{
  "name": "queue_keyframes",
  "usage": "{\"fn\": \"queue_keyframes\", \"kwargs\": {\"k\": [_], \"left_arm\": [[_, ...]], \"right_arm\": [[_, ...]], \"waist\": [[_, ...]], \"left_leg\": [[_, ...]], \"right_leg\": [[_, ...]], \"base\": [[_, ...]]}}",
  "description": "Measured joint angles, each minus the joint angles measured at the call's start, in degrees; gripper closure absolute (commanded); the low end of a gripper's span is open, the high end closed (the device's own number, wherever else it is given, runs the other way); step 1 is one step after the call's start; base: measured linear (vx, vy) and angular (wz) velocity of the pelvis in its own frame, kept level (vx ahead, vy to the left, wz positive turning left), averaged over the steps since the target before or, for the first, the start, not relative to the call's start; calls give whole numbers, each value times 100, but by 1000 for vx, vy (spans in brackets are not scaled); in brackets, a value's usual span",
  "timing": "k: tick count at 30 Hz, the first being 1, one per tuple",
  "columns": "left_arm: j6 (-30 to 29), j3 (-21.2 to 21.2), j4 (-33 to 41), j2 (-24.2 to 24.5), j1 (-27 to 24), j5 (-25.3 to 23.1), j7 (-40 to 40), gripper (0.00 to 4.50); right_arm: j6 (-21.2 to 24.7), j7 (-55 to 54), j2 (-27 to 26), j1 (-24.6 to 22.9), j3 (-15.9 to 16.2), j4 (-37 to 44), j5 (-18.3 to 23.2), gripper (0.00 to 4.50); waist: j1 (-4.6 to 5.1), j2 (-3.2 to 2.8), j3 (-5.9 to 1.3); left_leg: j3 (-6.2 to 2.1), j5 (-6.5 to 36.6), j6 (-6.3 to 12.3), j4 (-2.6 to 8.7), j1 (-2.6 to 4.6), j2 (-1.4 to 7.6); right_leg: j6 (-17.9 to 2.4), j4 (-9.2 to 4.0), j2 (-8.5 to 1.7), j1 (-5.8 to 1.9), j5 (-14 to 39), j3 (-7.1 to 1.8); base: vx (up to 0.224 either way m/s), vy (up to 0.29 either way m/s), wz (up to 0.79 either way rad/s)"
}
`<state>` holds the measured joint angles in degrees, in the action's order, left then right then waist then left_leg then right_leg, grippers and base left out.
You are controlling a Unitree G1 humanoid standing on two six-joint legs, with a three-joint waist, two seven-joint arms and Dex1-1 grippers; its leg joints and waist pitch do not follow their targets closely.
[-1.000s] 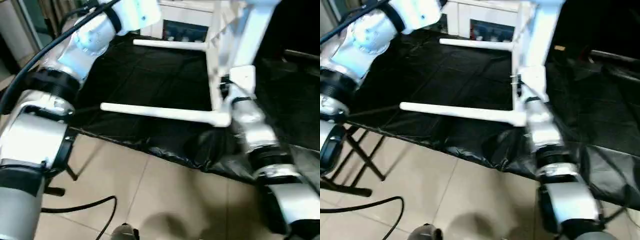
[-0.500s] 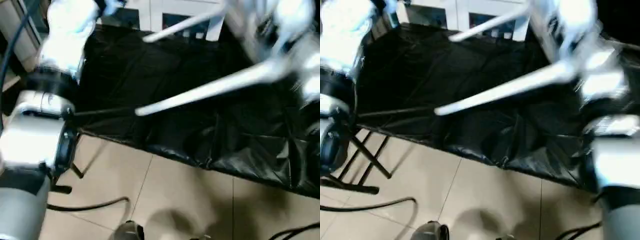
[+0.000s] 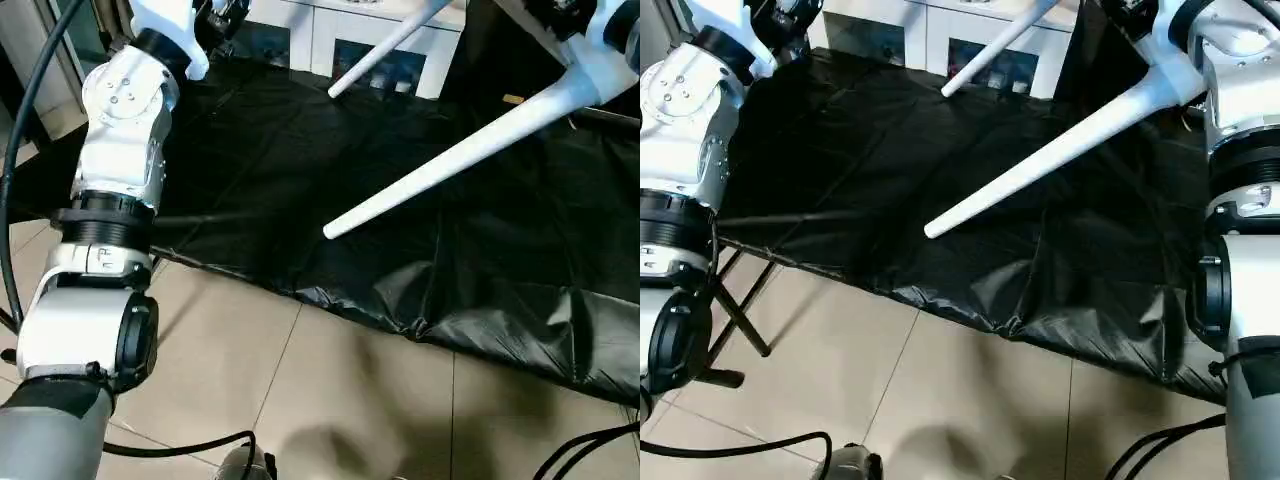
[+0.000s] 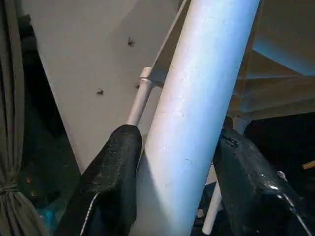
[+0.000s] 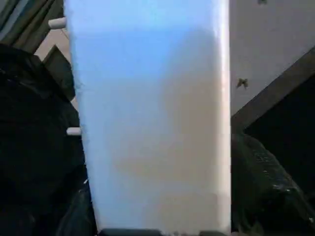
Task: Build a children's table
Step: Flip table
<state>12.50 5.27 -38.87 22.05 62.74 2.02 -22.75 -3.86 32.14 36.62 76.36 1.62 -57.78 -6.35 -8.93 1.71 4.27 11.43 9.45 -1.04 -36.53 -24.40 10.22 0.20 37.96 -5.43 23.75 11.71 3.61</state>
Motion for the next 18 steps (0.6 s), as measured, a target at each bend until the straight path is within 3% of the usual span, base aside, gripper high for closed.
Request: {"fn": "queue_keyframes", "kwargs": {"k": [6, 12, 18], "left_arm": [[-193, 63, 121, 88, -43, 19, -1, 234], [-358, 170, 124, 108, -100, 56, 31, 234], [-452, 254, 133, 119, -214, 81, 102, 238]], "right_arm": [[-81, 438, 3, -72, -180, -1, 290, 82], [-196, 1105, 25, -245, -529, 139, 810, 34], [-423, 1767, 80, -473, -684, 552, 1192, 0]], "waist": [[75, -1, 0], [76, -6, -1], [53, -5, -2]], "left_leg": [[-1, -1, -1, 7, 1, 1], [0, -1, -1, 7, 3, 1], [-1, -1, -1, 6, 8, 2]], "right_leg": [[2, 3, 1, 5, -2, 2], [0, 4, 1, 4, -3, 2], [-1, 3, 1, -6, -4, 4]], "base": [[0, 0, 0], [0, 0, 0], [0, 0, 0]]}}
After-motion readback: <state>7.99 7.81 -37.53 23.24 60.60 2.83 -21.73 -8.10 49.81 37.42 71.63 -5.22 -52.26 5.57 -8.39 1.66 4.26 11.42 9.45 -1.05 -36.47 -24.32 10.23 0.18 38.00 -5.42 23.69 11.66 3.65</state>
